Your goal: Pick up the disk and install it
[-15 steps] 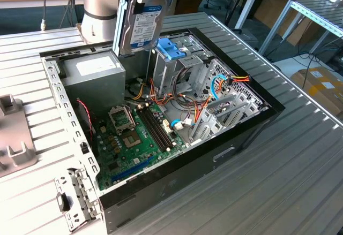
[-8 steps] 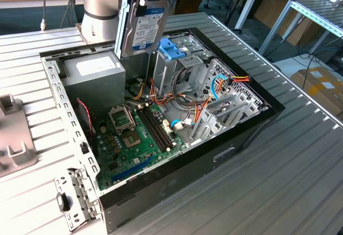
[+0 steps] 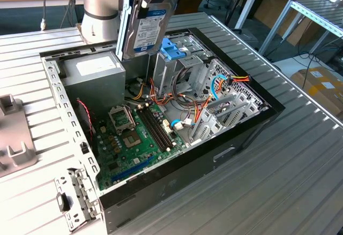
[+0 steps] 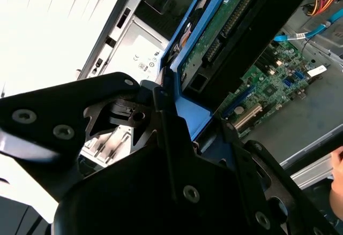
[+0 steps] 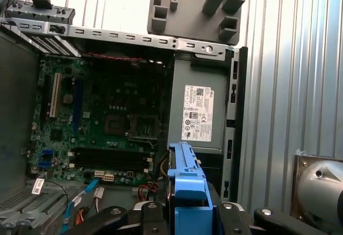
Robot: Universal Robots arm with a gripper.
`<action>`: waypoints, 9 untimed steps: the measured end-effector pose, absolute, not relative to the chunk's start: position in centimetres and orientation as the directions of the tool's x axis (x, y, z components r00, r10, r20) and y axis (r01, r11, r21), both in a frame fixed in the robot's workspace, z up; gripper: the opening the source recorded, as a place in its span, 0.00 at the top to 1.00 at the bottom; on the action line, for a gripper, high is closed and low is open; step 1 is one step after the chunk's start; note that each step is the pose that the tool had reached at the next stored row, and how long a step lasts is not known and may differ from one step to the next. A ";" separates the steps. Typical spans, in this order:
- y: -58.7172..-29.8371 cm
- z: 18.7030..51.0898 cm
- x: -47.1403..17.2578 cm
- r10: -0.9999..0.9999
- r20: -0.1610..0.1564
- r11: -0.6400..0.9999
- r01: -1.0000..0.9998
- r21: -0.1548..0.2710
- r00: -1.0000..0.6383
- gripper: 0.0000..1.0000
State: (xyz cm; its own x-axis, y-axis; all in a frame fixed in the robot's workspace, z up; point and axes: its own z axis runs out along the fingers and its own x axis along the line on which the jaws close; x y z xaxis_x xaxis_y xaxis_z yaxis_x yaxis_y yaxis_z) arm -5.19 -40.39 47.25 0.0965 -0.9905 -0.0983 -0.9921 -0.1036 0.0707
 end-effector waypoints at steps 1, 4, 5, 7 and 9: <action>-40.5 47.2 -5.2 -0.990 -0.098 -0.104 -0.992 0.071 0.097 0.63; -40.8 47.2 -5.2 -0.990 -0.098 -0.104 -0.992 0.071 0.096 0.63; -40.9 47.2 -5.2 -0.990 -0.098 -0.104 -0.992 0.071 0.096 0.63; -41.1 47.2 -5.2 -0.990 -0.098 -0.104 -0.992 0.071 0.096 0.63; -41.2 47.2 -5.2 -0.990 -0.098 -0.104 -0.992 0.071 0.096 0.63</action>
